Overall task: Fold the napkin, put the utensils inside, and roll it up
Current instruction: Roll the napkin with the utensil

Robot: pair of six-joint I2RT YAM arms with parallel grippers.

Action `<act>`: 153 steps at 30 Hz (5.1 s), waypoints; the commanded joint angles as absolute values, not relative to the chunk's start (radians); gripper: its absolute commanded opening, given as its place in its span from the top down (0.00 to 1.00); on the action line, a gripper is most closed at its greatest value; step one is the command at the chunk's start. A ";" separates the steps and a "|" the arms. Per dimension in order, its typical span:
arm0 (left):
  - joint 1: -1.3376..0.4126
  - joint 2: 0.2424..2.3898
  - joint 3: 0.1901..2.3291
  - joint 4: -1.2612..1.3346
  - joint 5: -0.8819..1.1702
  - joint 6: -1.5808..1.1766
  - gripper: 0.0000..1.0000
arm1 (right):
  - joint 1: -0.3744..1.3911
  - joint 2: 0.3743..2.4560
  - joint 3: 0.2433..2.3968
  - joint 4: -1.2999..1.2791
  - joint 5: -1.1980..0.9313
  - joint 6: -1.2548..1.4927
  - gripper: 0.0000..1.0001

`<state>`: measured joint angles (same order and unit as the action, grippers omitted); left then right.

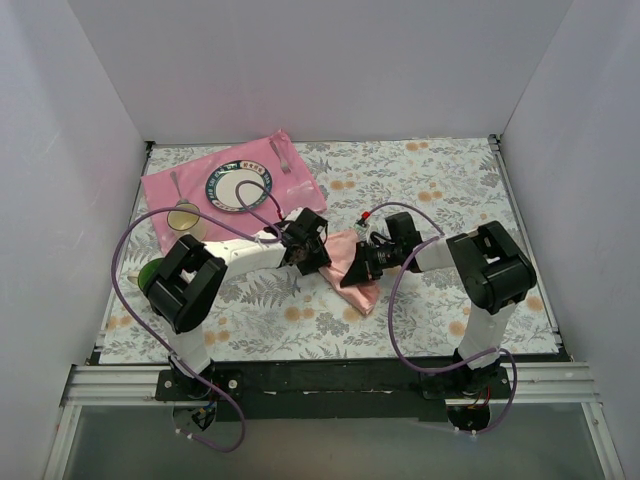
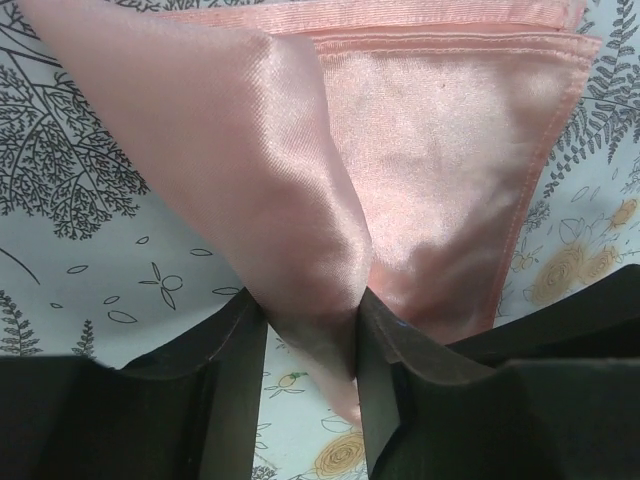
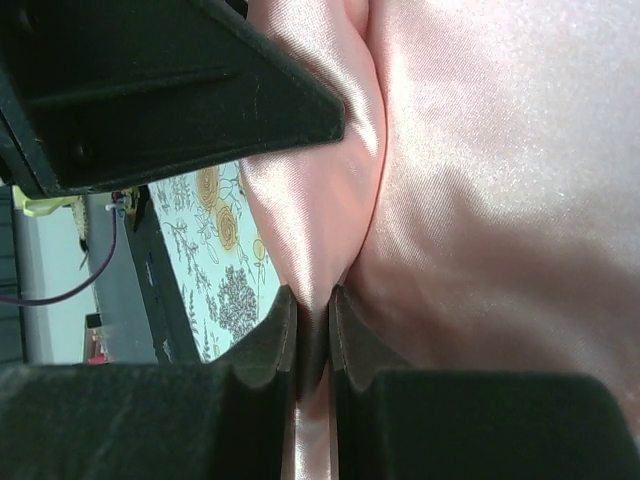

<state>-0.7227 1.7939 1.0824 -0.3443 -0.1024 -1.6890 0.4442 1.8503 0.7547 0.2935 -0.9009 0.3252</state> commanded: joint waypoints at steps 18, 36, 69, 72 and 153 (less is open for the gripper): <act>-0.726 1.804 1.074 -0.388 -0.049 -1.672 0.94 | 0.849 1.391 0.741 -0.084 0.191 0.100 0.33; -0.726 1.793 1.080 -0.394 -0.008 -1.677 0.93 | 1.077 1.723 0.927 -0.062 0.502 0.020 0.49; -0.785 1.482 0.899 -0.202 -0.248 -1.447 0.31 | 0.520 1.773 0.698 0.314 -0.819 0.512 0.94; -0.811 1.552 0.986 -0.354 -0.363 -1.526 0.33 | 0.496 1.789 0.672 0.363 -0.848 0.566 0.94; -0.811 1.879 1.233 -0.635 -0.212 -1.848 0.89 | 1.189 1.457 0.557 0.466 0.500 -0.095 0.29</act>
